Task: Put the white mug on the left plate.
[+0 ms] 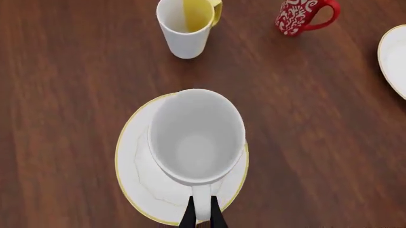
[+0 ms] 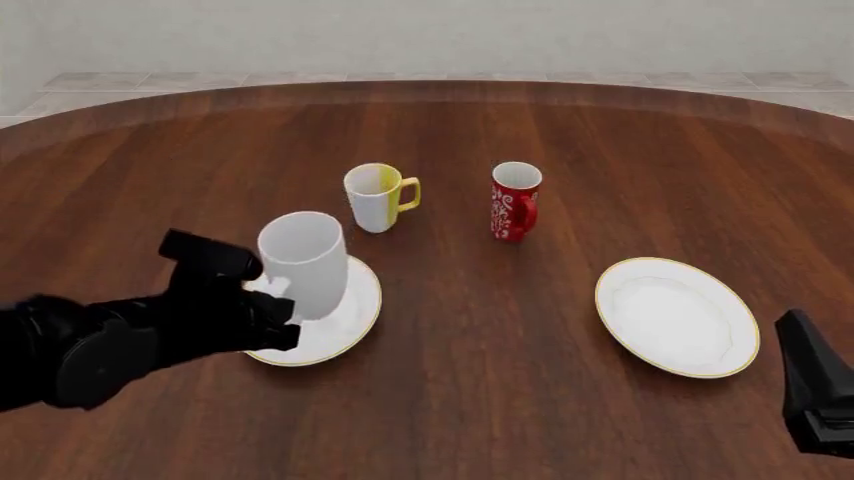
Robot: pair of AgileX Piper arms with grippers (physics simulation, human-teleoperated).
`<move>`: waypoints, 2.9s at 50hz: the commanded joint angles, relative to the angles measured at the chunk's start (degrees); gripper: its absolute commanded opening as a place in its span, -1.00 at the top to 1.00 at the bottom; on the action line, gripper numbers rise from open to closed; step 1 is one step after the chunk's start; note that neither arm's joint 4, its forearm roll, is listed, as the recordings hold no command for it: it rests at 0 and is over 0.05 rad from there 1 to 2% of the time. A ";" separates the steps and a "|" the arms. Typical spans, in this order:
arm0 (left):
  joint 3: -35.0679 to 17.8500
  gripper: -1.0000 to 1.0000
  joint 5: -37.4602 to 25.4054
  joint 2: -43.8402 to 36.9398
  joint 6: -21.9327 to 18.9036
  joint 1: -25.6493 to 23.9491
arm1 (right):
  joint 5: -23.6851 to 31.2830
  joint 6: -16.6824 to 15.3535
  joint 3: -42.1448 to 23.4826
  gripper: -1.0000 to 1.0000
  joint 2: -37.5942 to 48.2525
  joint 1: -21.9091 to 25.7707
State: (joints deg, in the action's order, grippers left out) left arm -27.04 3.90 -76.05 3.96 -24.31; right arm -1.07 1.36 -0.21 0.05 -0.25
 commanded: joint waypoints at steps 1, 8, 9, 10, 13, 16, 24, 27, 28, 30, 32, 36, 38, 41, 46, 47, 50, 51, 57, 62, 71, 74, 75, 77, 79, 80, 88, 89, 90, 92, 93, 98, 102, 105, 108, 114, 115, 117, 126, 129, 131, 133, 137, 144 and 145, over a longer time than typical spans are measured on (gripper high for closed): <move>1.62 1.00 2.05 -1.47 0.39 0.69 | 0.15 -0.22 -0.01 -1.00 0.01 0.19; 2.45 1.00 2.26 -1.04 0.27 1.44 | 0.20 -0.29 -0.01 -1.00 0.01 0.22; 2.45 1.00 2.26 -1.04 0.27 1.44 | 0.20 -0.29 -0.01 -1.00 0.01 0.22; 2.50 1.00 2.30 -1.02 0.20 1.53 | 0.19 -0.29 -0.01 -1.00 0.01 0.23; 2.63 1.00 2.49 -1.14 0.17 1.80 | 0.21 -0.31 -0.01 -1.00 0.02 0.28; 2.95 1.00 2.57 -0.95 0.09 2.11 | 0.23 -0.31 -0.01 -1.00 0.02 0.33; 2.95 1.00 3.12 -1.64 -0.12 2.35 | 0.20 -0.25 -0.01 -1.00 0.01 0.28; 2.71 1.00 3.17 -1.80 -0.21 2.27 | 0.22 -0.22 -0.01 -1.00 0.02 0.29; 2.66 1.00 3.23 -1.96 -0.14 2.27 | 0.21 -0.21 -0.01 -1.00 0.02 0.31; 2.60 1.00 3.30 -2.16 -0.01 2.12 | 0.23 -0.21 -0.01 -1.00 0.02 0.29; 2.68 1.00 3.43 -2.28 0.15 2.08 | 0.21 -0.17 -0.01 -1.00 0.02 0.26; 2.90 1.00 3.74 -2.47 0.23 2.22 | 0.22 -0.15 -0.01 -1.00 0.02 0.27; 3.12 1.00 4.21 -2.88 0.23 2.26 | 0.22 -0.14 -0.01 -1.00 0.02 0.26; 3.36 1.00 4.90 -3.55 0.40 2.22 | 0.22 -0.15 -0.01 -1.00 0.02 0.28; 3.95 1.00 6.22 -4.56 0.56 2.01 | 0.19 -0.20 -0.01 -1.00 0.01 0.21; 3.98 1.00 6.37 -4.71 0.60 1.95 | 0.17 -0.18 -0.01 -1.00 0.01 0.21; 4.13 1.00 6.82 -5.20 0.76 1.89 | 0.15 -0.20 -0.01 -1.00 0.01 0.20; 4.29 1.00 7.03 -5.31 0.78 1.92 | 0.14 -0.17 -0.01 -1.00 0.01 0.17; 4.51 1.00 7.84 -6.13 0.96 1.84 | 0.13 -0.14 0.00 -1.00 0.01 0.13; 4.60 1.00 8.06 -6.37 0.94 1.72 | 0.09 -0.12 0.00 -1.00 0.01 0.06; 5.26 1.00 8.55 -6.33 1.04 0.78 | 0.09 -0.14 0.00 -1.00 0.01 0.06; 4.91 1.00 8.41 -6.10 2.10 -1.30 | 0.06 -0.14 0.00 -1.00 0.00 0.07; 4.84 -1.00 8.30 -6.37 1.76 -1.09 | 0.02 -0.12 0.00 -1.00 0.00 0.05; 4.84 -1.00 8.22 -6.13 1.75 -1.15 | 0.02 -0.12 0.00 -1.00 0.00 0.06; 4.96 -1.00 8.02 -5.75 1.44 -0.72 | 0.01 -0.10 0.00 -1.00 0.00 0.06; 5.09 -1.00 7.74 -5.16 1.10 -0.66 | 0.01 -0.09 0.00 -1.00 0.00 0.06; 5.72 -1.00 7.15 -3.87 0.78 -0.77 | -0.02 0.04 0.00 -1.00 0.00 0.06; 5.82 -1.00 7.09 -3.69 0.80 -0.57 | -0.03 0.06 0.00 -1.00 0.00 0.05; 5.91 -1.00 6.97 -3.39 0.78 -0.61 | -0.03 0.08 0.00 -1.00 0.00 0.04; 6.10 -1.00 6.67 -2.80 0.72 -0.39 | -0.04 0.14 0.00 -1.00 0.00 -0.01; 6.20 -1.00 6.44 -2.30 0.58 -0.26 | -0.02 0.14 0.00 -1.00 0.00 -0.01; 6.90 -1.00 2.96 3.80 -0.53 0.74 | -0.01 0.25 0.00 -1.00 0.00 0.02; 7.18 -1.00 0.48 7.30 -1.08 1.35 | -0.01 0.25 0.00 -1.00 0.00 0.07; 7.14 -1.00 -2.04 10.69 -1.93 1.88 | -0.04 0.24 0.00 -1.00 0.00 0.07; 7.03 -1.00 -3.38 12.64 -2.68 2.10 | -0.06 0.22 0.00 -1.00 0.00 0.06; 6.56 -1.00 -5.08 14.62 -2.91 1.82 | -0.05 0.13 0.00 -1.00 0.00 0.13; 6.51 -1.00 -5.24 14.82 -2.89 1.62 | -0.03 0.12 0.00 -1.00 0.00 0.15; 6.57 -1.00 -5.39 15.10 -3.05 1.77 | -0.02 0.12 0.00 -1.00 0.00 0.17; 6.19 -1.00 -6.35 16.18 -3.03 1.61 | 0.07 0.00 0.00 -1.00 0.00 0.26; 5.74 -1.00 -7.95 18.01 -3.11 1.38 | 0.10 -0.04 0.00 -1.00 0.01 0.26; 5.27 -1.00 -9.18 19.49 -3.46 1.46 | 0.14 -0.05 0.00 -1.00 0.01 0.27; 4.91 -1.00 -10.07 20.45 -3.40 1.15 | 0.16 -0.08 0.00 -1.00 0.01 0.29; 4.74 -1.00 -11.21 22.06 -3.98 1.18 | 0.18 -0.11 -0.01 -1.00 0.01 0.32; 4.17 -1.00 -13.19 24.47 -4.49 1.17 | 0.21 -0.21 -0.01 -1.00 0.02 0.34; 4.09 -1.00 -13.49 24.86 -4.51 1.16 | 0.21 -0.20 -0.01 -1.00 0.02 0.34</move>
State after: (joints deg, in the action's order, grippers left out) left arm -22.17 -6.68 -54.78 0.09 -23.04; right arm -0.91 1.25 -0.21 0.06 0.05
